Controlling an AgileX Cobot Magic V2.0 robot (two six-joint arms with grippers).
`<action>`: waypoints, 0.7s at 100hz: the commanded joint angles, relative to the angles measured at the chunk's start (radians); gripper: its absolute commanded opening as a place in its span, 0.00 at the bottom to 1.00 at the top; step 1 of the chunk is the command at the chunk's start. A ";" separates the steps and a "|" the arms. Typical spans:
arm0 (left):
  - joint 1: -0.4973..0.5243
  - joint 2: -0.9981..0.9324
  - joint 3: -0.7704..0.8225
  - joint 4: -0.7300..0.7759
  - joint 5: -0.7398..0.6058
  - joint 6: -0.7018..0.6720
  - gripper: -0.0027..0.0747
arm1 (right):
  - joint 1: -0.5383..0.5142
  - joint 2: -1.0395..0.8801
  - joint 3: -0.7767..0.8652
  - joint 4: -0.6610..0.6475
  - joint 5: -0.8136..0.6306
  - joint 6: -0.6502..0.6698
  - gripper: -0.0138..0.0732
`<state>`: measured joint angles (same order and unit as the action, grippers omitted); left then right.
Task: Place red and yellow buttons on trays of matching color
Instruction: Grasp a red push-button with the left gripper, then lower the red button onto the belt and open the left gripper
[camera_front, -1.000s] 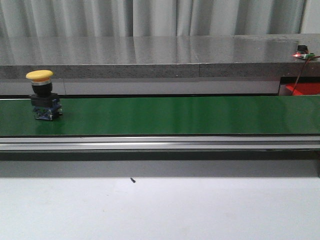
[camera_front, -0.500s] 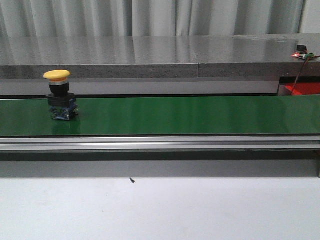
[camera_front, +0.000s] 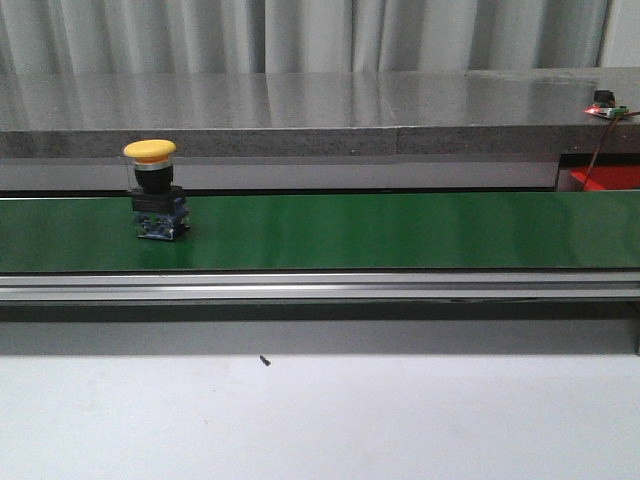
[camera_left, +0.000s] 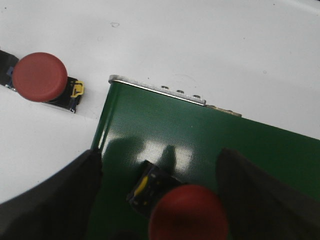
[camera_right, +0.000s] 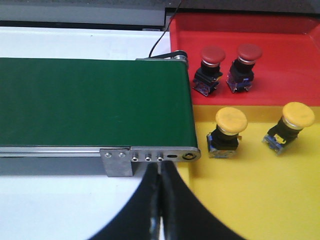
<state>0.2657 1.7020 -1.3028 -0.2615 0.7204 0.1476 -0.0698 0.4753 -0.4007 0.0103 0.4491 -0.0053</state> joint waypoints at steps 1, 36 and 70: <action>-0.005 -0.041 -0.025 -0.011 -0.025 0.002 0.73 | 0.001 0.000 -0.029 -0.003 -0.065 -0.008 0.09; -0.022 -0.174 -0.025 -0.024 0.013 0.058 0.73 | 0.001 0.000 -0.029 -0.003 -0.065 -0.008 0.09; -0.158 -0.342 -0.023 -0.024 0.082 0.062 0.56 | 0.001 0.000 -0.029 -0.003 -0.065 -0.008 0.09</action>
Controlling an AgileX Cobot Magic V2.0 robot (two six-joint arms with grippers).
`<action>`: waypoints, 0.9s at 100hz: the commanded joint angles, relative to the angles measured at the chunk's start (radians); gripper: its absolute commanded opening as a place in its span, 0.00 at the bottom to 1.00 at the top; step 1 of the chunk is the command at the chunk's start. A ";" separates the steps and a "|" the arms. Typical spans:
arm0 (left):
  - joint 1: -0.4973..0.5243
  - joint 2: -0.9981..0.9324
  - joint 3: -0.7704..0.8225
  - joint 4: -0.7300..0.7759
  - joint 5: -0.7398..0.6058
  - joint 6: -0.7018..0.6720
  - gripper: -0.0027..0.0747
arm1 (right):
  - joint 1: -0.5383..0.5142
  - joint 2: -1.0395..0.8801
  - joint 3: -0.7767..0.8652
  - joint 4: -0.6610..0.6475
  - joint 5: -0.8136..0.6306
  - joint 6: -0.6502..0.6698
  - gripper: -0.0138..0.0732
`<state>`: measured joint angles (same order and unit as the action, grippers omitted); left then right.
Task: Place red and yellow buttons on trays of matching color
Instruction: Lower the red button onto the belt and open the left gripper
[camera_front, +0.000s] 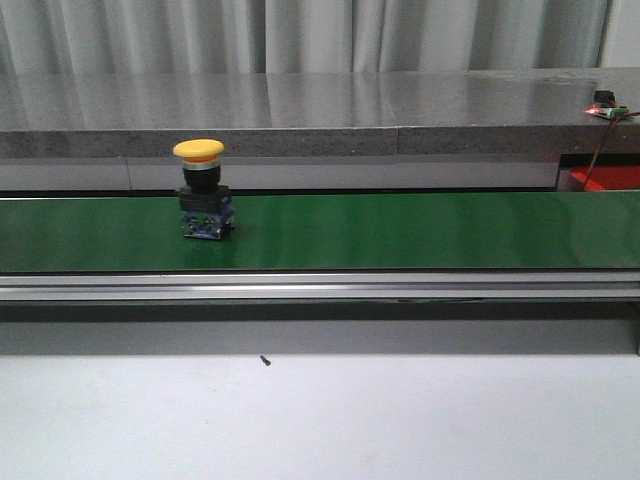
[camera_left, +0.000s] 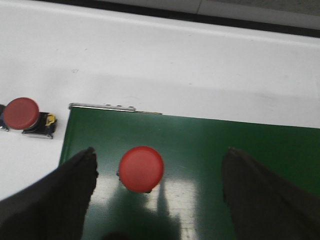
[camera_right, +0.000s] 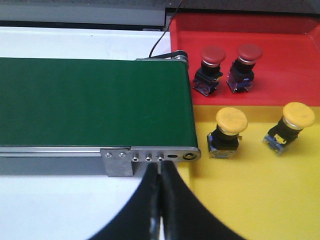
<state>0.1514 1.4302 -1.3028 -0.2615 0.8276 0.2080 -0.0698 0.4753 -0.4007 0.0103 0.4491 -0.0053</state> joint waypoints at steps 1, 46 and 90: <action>-0.052 -0.077 -0.024 -0.024 -0.026 0.002 0.55 | 0.001 0.000 -0.029 -0.003 -0.065 -0.008 0.09; -0.221 -0.286 0.209 -0.026 -0.074 0.002 0.01 | 0.001 0.000 -0.029 -0.003 -0.065 -0.008 0.09; -0.221 -0.574 0.539 -0.045 -0.227 0.002 0.01 | 0.001 0.000 -0.029 -0.003 -0.065 -0.008 0.09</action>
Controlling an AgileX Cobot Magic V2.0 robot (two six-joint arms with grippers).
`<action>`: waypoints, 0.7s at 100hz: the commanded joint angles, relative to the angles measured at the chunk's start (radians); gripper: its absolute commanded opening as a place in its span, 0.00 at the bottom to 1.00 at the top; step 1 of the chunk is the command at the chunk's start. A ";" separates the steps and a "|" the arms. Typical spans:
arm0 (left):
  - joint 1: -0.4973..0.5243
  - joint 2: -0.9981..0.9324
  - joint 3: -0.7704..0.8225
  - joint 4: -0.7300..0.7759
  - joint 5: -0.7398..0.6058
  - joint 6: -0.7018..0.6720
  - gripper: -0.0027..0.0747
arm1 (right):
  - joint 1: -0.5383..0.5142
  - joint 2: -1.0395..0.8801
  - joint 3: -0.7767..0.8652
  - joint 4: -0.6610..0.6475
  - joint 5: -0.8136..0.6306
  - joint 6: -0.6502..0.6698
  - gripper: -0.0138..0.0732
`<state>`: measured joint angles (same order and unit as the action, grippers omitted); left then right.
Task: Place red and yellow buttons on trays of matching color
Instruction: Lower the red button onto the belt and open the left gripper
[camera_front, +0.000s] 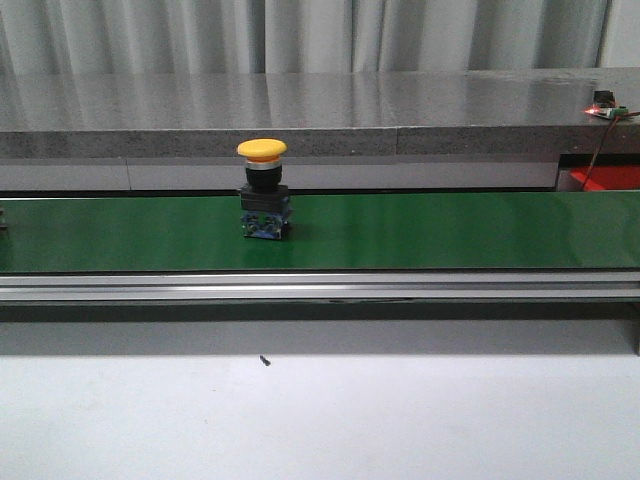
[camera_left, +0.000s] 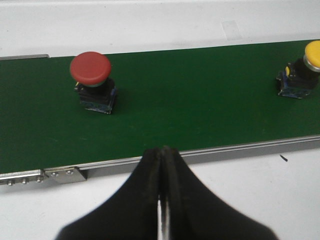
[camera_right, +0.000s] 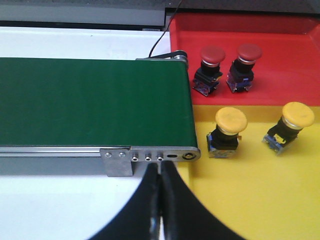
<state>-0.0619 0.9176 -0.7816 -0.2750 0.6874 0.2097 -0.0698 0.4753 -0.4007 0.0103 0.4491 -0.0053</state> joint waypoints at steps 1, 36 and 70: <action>-0.008 -0.070 0.026 -0.031 -0.088 0.000 0.01 | 0.001 0.000 -0.029 -0.003 -0.065 -0.008 0.09; -0.008 -0.322 0.196 -0.035 -0.158 0.000 0.01 | 0.001 0.000 -0.029 -0.003 -0.065 -0.008 0.09; -0.008 -0.499 0.279 -0.035 -0.152 -0.015 0.01 | 0.001 0.000 -0.029 -0.003 -0.066 -0.008 0.09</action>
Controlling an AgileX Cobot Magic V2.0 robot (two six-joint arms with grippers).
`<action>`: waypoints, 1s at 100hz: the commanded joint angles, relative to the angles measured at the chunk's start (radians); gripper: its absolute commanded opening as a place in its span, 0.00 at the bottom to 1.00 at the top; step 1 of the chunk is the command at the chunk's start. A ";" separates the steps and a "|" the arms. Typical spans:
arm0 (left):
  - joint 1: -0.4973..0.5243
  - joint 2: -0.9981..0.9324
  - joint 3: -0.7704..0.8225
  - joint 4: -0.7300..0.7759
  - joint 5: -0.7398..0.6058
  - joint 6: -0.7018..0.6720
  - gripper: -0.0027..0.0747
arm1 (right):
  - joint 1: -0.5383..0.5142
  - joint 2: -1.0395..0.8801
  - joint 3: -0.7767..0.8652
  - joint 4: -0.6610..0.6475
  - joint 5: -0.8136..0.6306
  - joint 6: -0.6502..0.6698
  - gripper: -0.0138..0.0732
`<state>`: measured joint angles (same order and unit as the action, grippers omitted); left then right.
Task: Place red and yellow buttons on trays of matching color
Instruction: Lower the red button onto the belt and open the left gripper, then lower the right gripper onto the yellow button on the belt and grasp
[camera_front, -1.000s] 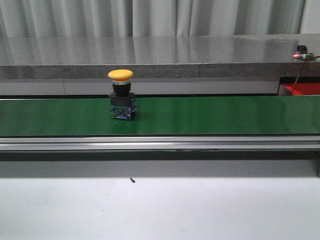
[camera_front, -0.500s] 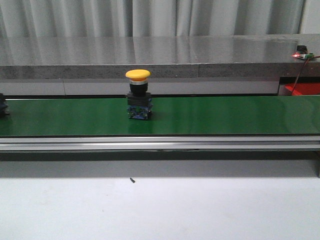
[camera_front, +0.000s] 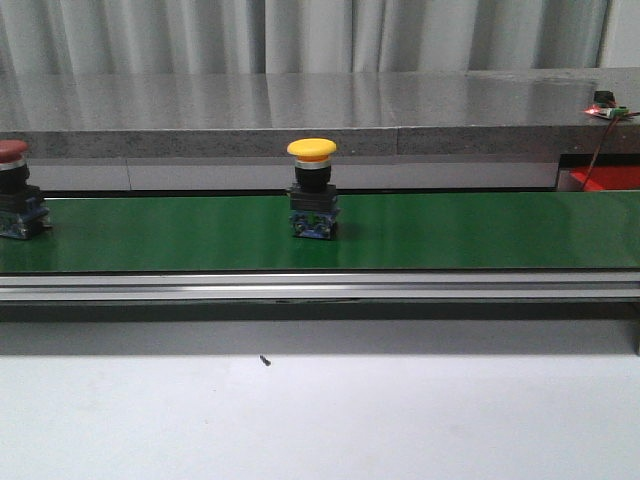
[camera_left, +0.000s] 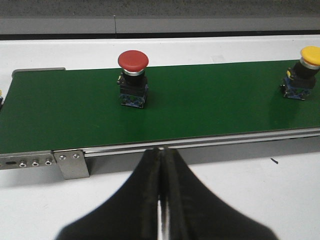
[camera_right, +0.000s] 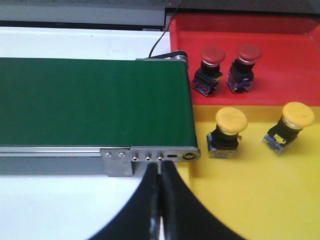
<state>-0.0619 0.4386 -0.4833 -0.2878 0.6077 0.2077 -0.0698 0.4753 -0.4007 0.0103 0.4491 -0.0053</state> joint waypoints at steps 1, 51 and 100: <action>-0.008 -0.022 -0.019 -0.023 -0.073 -0.013 0.01 | 0.001 0.000 -0.029 -0.003 -0.067 -0.008 0.09; -0.008 -0.035 -0.019 -0.023 -0.051 -0.013 0.01 | 0.004 0.237 -0.255 0.004 0.028 -0.029 0.11; -0.008 -0.033 -0.019 -0.023 -0.051 -0.013 0.01 | 0.212 0.654 -0.627 0.007 0.233 -0.029 0.26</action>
<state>-0.0619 0.3973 -0.4766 -0.2894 0.6196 0.2059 0.0998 1.0765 -0.9347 0.0122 0.6955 -0.0252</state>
